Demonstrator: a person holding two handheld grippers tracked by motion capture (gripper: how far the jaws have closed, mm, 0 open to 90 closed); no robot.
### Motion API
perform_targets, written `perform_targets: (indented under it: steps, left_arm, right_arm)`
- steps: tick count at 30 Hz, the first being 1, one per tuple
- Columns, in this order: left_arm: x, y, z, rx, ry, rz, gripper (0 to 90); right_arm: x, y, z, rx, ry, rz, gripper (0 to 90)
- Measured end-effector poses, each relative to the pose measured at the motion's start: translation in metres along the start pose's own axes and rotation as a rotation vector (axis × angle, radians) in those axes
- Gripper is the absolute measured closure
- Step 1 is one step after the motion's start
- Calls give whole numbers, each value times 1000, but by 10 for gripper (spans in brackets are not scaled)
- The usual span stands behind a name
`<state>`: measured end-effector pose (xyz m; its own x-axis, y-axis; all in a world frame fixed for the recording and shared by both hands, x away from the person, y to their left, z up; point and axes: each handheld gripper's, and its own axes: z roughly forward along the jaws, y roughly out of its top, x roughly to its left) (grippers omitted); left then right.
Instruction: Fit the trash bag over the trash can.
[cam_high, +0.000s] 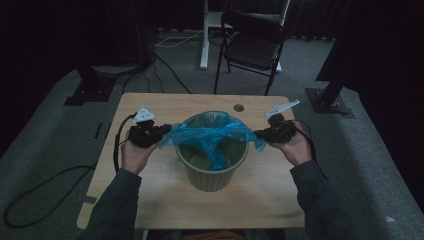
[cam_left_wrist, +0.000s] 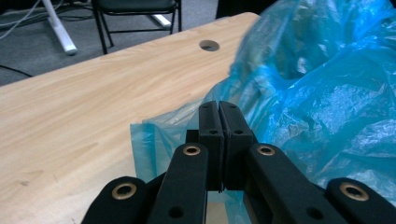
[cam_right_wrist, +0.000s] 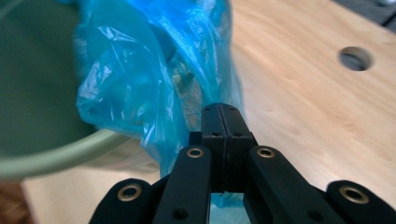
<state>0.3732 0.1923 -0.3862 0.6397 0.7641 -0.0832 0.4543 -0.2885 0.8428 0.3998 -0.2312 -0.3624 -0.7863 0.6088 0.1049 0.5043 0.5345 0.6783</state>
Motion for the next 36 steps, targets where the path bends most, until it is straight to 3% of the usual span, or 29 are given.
perform_targets:
  steps: [9, 15, 24, 27, 32, 34, 36]
  left_arm:
    - [-19, -20, -11, 15, -94, 12, 870]
    - [-24, -27, -12, 10, -114, 13, 872]
    - [-17, -18, 6, 7, -77, -15, 884]
    - [-4, -7, 18, -9, -43, -43, 885]
    - [6, -3, 27, -13, -31, -70, 867]
    - [10, -6, 27, -16, -26, -90, 829]
    - [12, -8, 23, -28, -27, -102, 796]
  right_arm:
    - [20, -13, 3, 19, 98, -54, 884]
    - [26, -14, 6, 24, 114, -72, 883]
    - [20, -4, 15, 6, 77, -45, 898]
    - [11, 5, 23, -10, 52, -5, 899]
    - [4, 9, 32, -15, 35, 17, 897]
    - [1, 7, 33, -31, 46, 32, 857]
    - [1, 6, 30, -34, 28, 29, 813]
